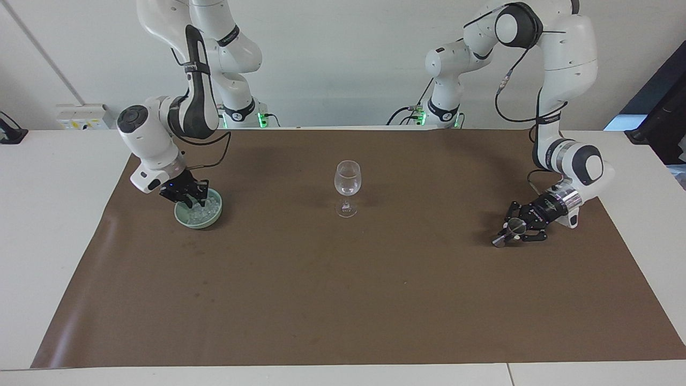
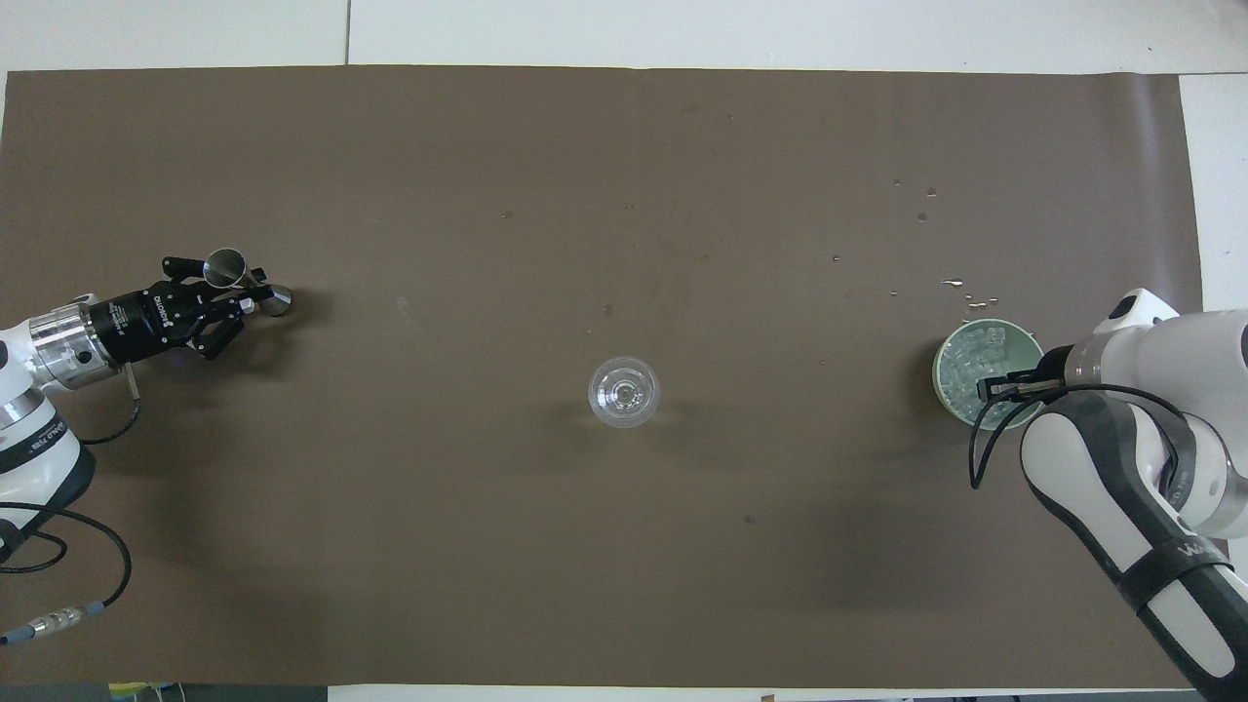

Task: Pour wine and add ice with both arms
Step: 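Set the silver cup down at its spot and open the left gripper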

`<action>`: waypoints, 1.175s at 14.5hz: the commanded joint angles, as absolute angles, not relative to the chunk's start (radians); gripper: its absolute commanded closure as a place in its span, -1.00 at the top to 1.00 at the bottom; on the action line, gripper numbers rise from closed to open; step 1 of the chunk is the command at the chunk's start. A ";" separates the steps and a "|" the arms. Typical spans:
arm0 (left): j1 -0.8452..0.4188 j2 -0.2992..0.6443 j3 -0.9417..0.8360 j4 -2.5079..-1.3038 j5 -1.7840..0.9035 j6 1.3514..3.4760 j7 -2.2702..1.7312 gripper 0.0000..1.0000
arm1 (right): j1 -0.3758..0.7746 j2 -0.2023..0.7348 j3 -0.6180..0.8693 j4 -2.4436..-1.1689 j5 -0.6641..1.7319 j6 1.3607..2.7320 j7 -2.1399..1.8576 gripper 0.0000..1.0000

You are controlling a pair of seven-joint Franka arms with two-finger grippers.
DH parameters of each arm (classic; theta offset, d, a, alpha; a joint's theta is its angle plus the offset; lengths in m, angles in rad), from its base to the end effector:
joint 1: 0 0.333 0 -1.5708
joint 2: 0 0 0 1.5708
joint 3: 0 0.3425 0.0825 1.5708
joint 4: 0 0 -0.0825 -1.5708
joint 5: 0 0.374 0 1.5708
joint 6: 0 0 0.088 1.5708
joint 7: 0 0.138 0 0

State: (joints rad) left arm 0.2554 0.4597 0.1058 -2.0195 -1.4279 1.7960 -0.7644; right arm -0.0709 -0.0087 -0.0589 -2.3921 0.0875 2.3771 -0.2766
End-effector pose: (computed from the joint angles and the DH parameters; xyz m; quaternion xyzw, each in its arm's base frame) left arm 0.5825 0.0956 0.2532 0.4267 0.6864 -0.3491 0.4743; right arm 0.4801 -0.0598 0.3229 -0.9987 -0.0417 -0.0030 0.0304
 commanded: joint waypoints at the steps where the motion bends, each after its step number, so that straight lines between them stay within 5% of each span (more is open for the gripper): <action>1: 0.268 0.439 0.100 -2.042 -1.450 1.789 -0.744 1.00 | -0.071 -0.034 -0.057 -2.419 0.106 2.396 -0.296 -0.67; 4: 0.294 0.433 0.107 -2.025 -1.381 1.738 -0.721 1.00 | -0.069 -0.032 -0.057 -2.413 0.106 2.396 -0.296 -0.84; 11: 0.298 0.431 0.109 -1.798 -0.825 1.707 -0.721 1.00 | -0.051 -0.020 -0.055 -2.346 0.106 2.372 -0.296 -0.84; 14: 0.253 0.433 0.107 -1.631 -0.599 1.628 -0.716 1.00 | -0.038 -0.021 -0.052 -2.196 0.106 2.184 -0.253 -0.84; 17: 0.192 0.347 0.107 -1.601 -0.488 1.612 -0.692 1.00 | 0.072 -0.018 -0.052 -2.004 0.107 1.981 -0.058 -0.84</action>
